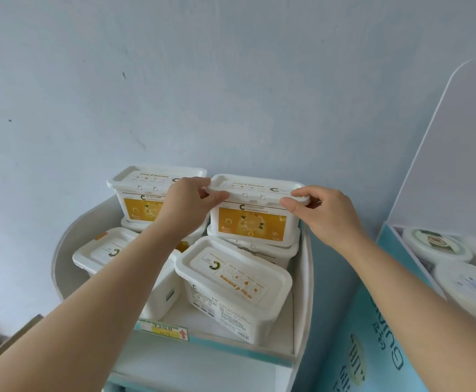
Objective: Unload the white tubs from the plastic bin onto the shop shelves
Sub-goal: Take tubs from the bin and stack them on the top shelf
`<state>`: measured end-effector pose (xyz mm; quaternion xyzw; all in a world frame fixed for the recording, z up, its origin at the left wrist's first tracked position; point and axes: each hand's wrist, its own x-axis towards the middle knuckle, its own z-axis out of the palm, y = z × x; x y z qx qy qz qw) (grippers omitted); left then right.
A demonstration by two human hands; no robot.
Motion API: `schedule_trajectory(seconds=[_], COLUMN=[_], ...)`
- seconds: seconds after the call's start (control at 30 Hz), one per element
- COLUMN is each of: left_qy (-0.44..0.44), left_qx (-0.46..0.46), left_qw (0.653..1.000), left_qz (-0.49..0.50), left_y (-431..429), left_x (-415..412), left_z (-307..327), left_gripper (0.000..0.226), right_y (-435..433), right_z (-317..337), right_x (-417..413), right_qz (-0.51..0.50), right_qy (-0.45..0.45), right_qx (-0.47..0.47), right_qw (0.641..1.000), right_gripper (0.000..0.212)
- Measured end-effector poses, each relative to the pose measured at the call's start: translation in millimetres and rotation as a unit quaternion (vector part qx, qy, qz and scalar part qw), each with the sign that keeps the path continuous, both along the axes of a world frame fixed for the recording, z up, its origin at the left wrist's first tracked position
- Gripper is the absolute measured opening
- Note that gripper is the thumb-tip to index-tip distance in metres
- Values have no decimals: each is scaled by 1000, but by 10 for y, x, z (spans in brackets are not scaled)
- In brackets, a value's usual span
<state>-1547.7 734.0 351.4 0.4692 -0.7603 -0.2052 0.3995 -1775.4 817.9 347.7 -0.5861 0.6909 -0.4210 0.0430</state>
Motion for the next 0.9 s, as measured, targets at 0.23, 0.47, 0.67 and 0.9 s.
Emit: schedule_trajectory(seconds=[0.23,0.47,0.67,0.9], left_qy=[8,-84,-139,-169], left_qx=[-10,-83,-207,-219], left_qw=[1000,993,965,928], left_qz=[8,7,-82,-247], left_y=[10,289,887,1615], left_x=[67,248,327,20], left_z=[-118,-27,-208,-702], left_gripper=[61,43,38,41], right_y=[103,494,1190,2293], right_z=[-5,71,-106,-683], right_x=[204,531,829,833], right_qz=[-26,-94,-113,-182], right_qy=[14,148,177,175], right_qx=[21,26,42,93], right_qw=[999,984,977,963], right_gripper=[49,58,52,44])
